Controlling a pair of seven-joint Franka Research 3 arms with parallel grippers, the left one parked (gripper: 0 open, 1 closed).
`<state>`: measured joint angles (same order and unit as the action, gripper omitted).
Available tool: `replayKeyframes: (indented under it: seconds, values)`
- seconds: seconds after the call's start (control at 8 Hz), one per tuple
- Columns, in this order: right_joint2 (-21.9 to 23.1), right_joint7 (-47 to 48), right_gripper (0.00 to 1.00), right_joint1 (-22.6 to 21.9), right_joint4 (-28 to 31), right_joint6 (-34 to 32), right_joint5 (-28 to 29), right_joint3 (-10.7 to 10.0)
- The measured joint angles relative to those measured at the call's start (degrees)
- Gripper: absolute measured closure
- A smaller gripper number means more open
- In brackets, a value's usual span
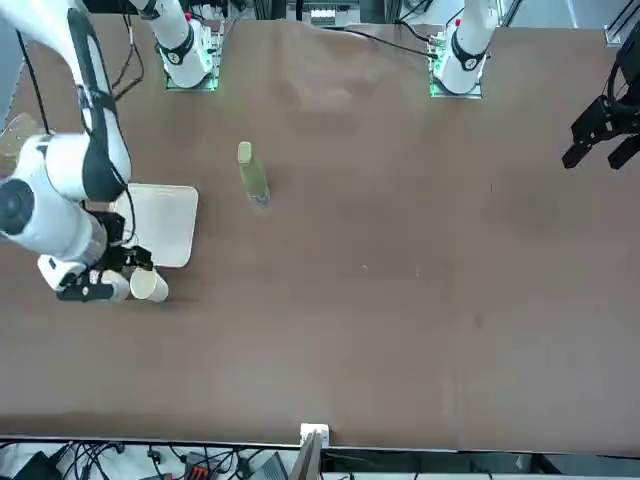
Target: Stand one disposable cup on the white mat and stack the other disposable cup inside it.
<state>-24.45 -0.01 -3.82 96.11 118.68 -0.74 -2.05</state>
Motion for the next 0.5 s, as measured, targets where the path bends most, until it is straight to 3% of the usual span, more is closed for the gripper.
replayKeyframes:
  seconds: [0.5]
  values:
    - [-5.1,0.1,0.03,-0.7,-0.1,3.9,0.0,0.0]
